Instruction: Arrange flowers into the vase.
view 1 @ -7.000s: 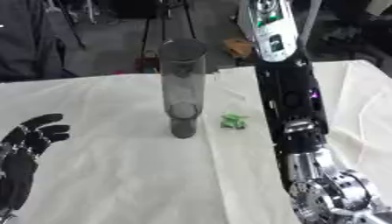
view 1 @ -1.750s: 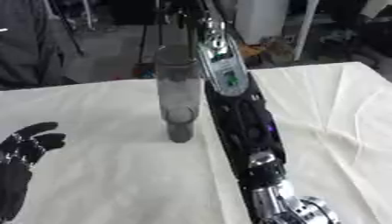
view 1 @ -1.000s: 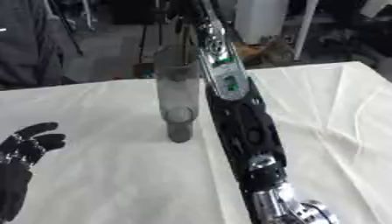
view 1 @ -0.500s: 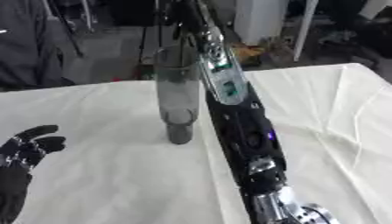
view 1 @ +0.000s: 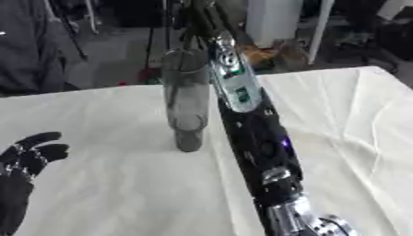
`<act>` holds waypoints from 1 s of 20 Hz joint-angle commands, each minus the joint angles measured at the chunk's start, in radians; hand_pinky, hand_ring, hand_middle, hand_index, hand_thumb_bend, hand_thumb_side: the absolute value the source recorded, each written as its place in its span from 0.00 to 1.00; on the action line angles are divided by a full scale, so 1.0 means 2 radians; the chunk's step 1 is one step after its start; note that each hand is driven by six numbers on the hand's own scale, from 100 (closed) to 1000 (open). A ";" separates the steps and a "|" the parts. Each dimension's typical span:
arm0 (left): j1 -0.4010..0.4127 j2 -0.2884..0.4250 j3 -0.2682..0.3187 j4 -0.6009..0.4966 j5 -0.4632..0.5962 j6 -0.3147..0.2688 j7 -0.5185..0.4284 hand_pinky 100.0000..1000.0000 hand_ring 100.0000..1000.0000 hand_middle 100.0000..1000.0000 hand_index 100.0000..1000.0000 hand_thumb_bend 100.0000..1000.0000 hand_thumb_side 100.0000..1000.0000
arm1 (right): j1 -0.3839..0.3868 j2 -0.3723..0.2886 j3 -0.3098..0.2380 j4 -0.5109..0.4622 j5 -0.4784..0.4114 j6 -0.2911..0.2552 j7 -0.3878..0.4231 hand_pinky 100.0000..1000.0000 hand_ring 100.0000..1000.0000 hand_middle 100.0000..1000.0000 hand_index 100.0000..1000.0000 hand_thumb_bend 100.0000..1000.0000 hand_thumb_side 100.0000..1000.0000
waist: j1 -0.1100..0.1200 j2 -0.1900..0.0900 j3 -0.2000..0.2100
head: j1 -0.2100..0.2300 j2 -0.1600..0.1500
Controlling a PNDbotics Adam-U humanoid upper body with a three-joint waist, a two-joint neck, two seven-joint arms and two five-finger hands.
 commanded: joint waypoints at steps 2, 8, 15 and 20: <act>-0.003 0.003 0.006 -0.005 -0.002 -0.001 0.001 0.74 0.70 0.73 0.77 0.82 0.98 | -0.010 -0.010 0.001 -0.001 0.016 -0.003 0.006 0.40 0.48 0.22 0.27 0.00 0.81 | 0.002 -0.005 0.000 | 0.000 -0.003; -0.003 0.003 0.006 -0.005 -0.003 -0.001 0.001 0.74 0.70 0.73 0.77 0.82 0.98 | -0.010 -0.012 0.003 0.003 0.035 -0.011 0.016 0.47 0.52 0.26 0.29 0.00 0.82 | 0.002 -0.005 -0.001 | 0.000 -0.002; -0.002 0.003 0.006 -0.005 -0.003 -0.001 0.002 0.74 0.70 0.73 0.77 0.82 0.98 | -0.012 -0.016 0.008 0.010 0.077 -0.034 0.037 0.56 0.58 0.33 0.36 0.00 0.82 | 0.001 -0.005 -0.001 | 0.000 -0.002; -0.002 0.003 0.006 -0.005 -0.003 -0.001 0.002 0.74 0.70 0.73 0.77 0.82 0.98 | -0.014 -0.021 0.008 0.016 0.111 -0.046 0.047 0.63 0.64 0.39 0.44 0.03 0.81 | 0.001 -0.005 -0.002 | 0.000 -0.003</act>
